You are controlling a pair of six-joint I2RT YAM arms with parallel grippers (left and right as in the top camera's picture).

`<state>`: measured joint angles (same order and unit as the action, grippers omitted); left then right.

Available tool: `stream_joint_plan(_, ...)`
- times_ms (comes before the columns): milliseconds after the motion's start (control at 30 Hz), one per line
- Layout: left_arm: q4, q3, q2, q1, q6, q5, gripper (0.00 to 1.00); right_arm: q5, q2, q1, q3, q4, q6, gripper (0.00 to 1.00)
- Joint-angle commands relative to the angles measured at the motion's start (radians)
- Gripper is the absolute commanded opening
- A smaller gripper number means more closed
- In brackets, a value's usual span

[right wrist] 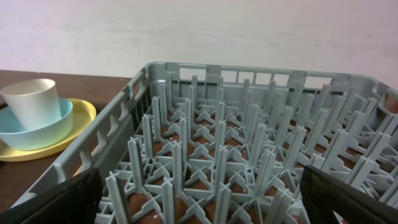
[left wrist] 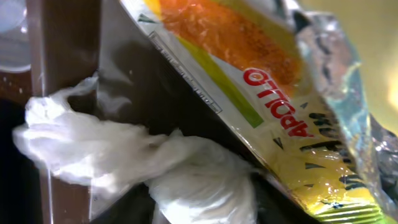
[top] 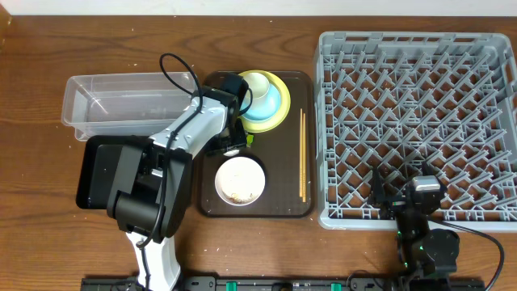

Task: Sort waste into correct bins and load items into the dishwasher rack
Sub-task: 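Carry the tissue with the left gripper into the clear plastic bin and release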

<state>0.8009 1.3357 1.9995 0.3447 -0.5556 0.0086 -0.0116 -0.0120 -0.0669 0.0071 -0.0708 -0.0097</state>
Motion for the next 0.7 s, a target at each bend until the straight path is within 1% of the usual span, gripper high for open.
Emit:
stream_joint_plan(0,0.001,-0.006,0.017,0.002,-0.004,-0.024,0.36,-0.004,0.005,-0.009,-0.002,-0.004,-0.006,0.99)
stream_joint_plan(33,0.001,-0.006,0.017,0.002,-0.003,-0.023,0.34,-0.004,0.005,-0.009,-0.002,-0.004,-0.006,0.99)
stream_joint_plan(100,0.007,-0.006,0.014,0.002,-0.003,-0.020,0.25,-0.004,0.005,-0.009,-0.002,-0.004,-0.006,0.99)
stream_joint_plan(167,0.010,-0.006,0.010,0.002,-0.003,-0.020,0.20,-0.004,0.005,-0.009,-0.002,-0.004,-0.006,0.99)
stream_joint_plan(233,0.019,-0.003,-0.004,0.002,-0.003,-0.020,0.19,-0.004,0.005,-0.009,-0.002,-0.004,-0.006,0.99)
stream_joint_plan(267,0.026,0.000,-0.014,0.002,-0.003,-0.020,0.14,-0.004,0.005,-0.009,-0.002,-0.004,-0.006,0.99)
stream_joint_plan(367,0.048,0.015,-0.058,0.002,-0.003,-0.020,0.12,-0.004,0.005,-0.009,-0.002,-0.004,-0.006,0.99)
stream_joint_plan(500,0.058,0.022,-0.150,-0.002,-0.003,-0.020,0.06,-0.004,0.005,-0.009,-0.002,-0.004,-0.006,0.99)
stream_joint_plan(667,0.039,0.022,-0.276,-0.026,0.002,-0.021,0.06,-0.004,0.005,-0.009,-0.002,-0.004,-0.006,0.99)
